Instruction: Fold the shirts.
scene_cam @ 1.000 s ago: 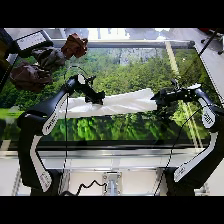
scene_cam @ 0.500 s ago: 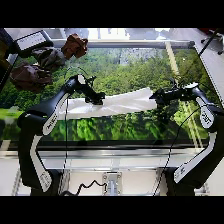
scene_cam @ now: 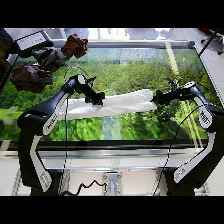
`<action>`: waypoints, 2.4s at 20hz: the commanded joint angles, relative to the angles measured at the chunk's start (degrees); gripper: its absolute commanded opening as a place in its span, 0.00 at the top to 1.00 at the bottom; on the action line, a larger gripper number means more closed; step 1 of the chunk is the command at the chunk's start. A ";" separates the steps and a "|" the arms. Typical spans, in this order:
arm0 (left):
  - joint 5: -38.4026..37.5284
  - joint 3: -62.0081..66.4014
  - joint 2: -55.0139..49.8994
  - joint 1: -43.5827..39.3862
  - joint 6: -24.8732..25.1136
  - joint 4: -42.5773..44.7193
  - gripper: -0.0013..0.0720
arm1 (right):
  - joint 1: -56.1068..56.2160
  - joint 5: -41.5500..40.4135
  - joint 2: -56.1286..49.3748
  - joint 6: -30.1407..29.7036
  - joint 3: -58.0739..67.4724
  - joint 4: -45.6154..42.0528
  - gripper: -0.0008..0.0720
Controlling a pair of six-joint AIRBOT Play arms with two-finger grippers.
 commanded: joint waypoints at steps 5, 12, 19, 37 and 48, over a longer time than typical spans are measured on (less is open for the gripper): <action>0.13 0.04 0.00 0.02 0.00 -0.07 0.96 | 0.15 2.12 1.05 -5.44 0.11 3.34 0.45; 0.15 0.04 0.00 0.02 0.02 -1.38 0.96 | 0.13 -3.61 7.52 -4.76 0.11 -3.23 0.45; 0.13 0.04 0.00 0.02 0.02 -1.42 0.96 | 0.15 -8.04 7.74 -1.73 0.04 -5.25 0.44; 0.15 0.04 0.00 0.02 0.61 -1.38 0.96 | -2.73 -0.17 0.79 -3.52 0.09 5.33 0.37; 0.37 0.02 0.00 0.02 0.61 -1.49 0.96 | -4.26 8.20 -4.44 -3.78 0.11 10.56 0.39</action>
